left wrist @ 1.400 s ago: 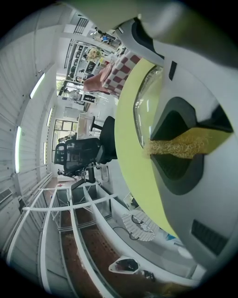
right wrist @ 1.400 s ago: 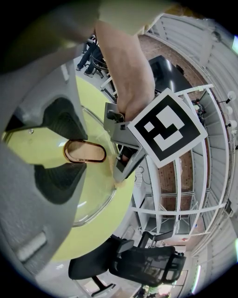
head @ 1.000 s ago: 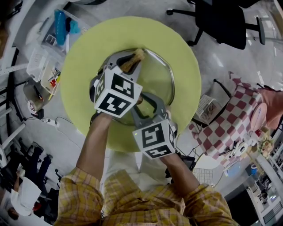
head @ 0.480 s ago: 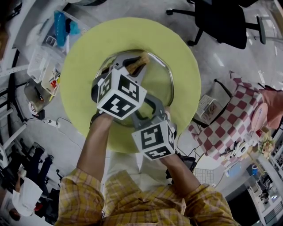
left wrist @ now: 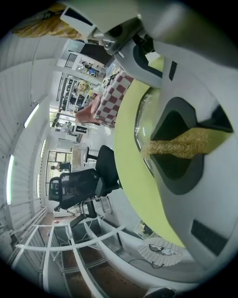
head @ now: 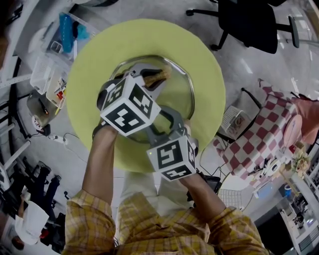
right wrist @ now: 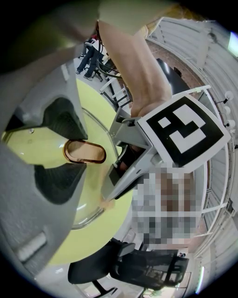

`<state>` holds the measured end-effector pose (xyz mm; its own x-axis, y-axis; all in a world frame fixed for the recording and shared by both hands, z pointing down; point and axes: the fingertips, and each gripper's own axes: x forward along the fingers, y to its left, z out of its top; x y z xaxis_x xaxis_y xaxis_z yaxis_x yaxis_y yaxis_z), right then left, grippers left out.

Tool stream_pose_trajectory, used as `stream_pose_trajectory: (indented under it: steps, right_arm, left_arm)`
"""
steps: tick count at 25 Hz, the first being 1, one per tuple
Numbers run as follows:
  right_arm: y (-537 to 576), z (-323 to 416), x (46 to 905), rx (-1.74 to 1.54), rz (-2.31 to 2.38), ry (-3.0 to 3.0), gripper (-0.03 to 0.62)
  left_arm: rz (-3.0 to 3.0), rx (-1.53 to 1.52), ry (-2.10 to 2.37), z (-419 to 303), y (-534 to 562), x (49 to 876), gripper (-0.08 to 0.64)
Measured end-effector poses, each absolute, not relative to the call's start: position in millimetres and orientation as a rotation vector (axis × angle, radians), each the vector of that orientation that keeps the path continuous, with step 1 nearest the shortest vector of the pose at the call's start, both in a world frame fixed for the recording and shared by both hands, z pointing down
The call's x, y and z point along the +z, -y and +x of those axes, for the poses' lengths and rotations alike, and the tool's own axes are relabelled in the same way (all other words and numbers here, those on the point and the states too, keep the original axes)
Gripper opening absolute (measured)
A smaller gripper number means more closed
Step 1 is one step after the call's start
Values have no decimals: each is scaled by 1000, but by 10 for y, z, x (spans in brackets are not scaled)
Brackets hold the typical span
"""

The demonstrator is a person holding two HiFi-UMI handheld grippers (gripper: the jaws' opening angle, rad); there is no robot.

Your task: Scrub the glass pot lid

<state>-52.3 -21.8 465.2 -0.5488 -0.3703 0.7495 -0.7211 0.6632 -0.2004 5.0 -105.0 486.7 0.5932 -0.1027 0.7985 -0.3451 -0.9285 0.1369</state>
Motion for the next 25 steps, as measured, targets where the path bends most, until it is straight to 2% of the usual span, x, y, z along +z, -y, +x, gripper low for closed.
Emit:
stream_pose_trajectory:
  steps: [9, 25]
  right_arm:
    - [208, -509, 4651, 652, 838, 2186, 155]
    - [219, -549, 4656, 650, 834, 2178, 156]
  left_arm:
    - [2491, 1154, 327, -91, 982, 4770, 95]
    - [2375, 1014, 564, -474, 1148, 4793, 95]
